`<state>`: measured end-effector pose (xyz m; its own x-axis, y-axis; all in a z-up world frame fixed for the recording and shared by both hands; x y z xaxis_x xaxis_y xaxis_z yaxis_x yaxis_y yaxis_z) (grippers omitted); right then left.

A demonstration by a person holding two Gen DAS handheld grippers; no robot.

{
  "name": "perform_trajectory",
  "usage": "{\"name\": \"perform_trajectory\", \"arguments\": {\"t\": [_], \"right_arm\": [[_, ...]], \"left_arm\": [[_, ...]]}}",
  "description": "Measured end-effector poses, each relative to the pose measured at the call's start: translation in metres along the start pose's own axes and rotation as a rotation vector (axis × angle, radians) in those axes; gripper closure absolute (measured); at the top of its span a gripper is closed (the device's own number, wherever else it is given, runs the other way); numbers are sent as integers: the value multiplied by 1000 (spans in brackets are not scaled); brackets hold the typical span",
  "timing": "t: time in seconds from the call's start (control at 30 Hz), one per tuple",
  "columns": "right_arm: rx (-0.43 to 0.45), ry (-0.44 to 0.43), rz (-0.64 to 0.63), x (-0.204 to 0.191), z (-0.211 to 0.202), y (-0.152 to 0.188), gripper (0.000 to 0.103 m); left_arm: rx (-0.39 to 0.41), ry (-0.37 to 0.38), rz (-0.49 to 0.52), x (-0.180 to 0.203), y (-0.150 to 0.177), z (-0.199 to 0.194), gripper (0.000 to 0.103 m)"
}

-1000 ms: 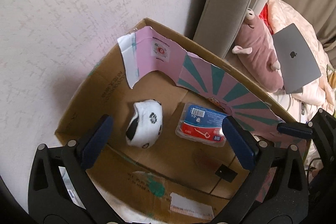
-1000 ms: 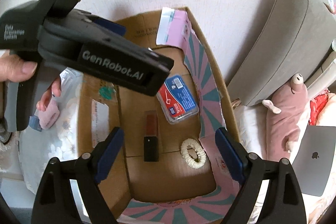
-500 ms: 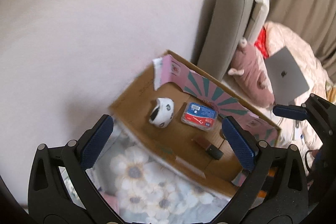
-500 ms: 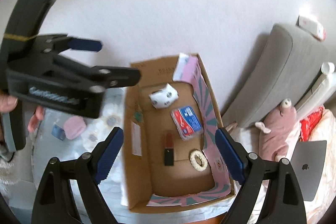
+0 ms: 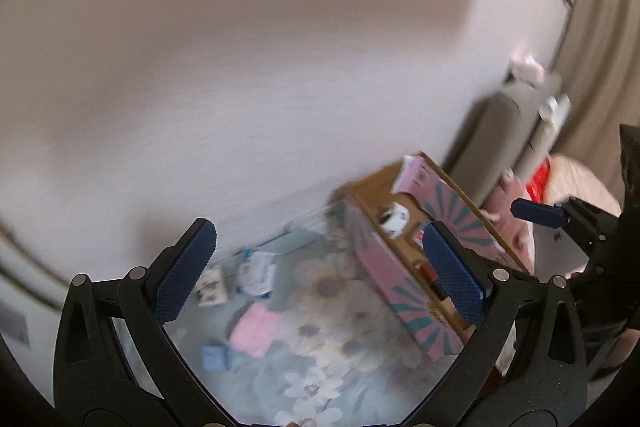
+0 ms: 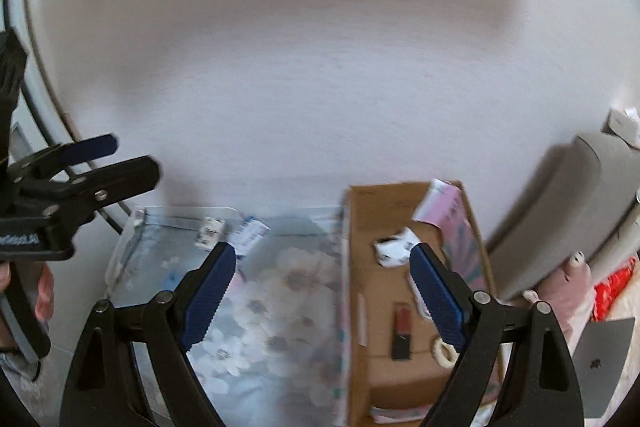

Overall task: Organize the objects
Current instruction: 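Withdraw both tools from the box back over the tray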

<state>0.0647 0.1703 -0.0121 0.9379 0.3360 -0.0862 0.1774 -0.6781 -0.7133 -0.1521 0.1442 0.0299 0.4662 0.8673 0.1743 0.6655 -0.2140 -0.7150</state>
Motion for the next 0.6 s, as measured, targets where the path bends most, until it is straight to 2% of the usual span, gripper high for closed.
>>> {"name": "perform_trajectory", "arguments": {"t": [0.17, 0.3, 0.43, 0.6], "right_arm": [[52, -2, -41, -35, -4, -6, 16], [75, -49, -35, -55, -7, -2, 16], [93, -77, -50, -71, -9, 6, 16], [114, -92, -71, -81, -9, 7, 16]], "left_arm": [[81, -116, -69, -45, 23, -45, 0], [134, -181, -140, -76, 50, -77, 0], [141, -233, -222, -106, 84, -100, 0], [145, -266, -271, -126, 103, -112, 0]]}}
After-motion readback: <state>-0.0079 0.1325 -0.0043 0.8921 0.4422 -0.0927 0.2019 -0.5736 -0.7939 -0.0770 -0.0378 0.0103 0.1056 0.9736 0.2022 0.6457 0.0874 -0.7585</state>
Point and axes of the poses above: each gripper's, at about its wrist camera, not at the fingertips, and z roughly the way its jaws point, x to its right, y to its underside, the point moved 4 cm from there along z, roughly the way its jaws point, and after that the axes turned 5 degrees about -z, right-handed, at the moved point
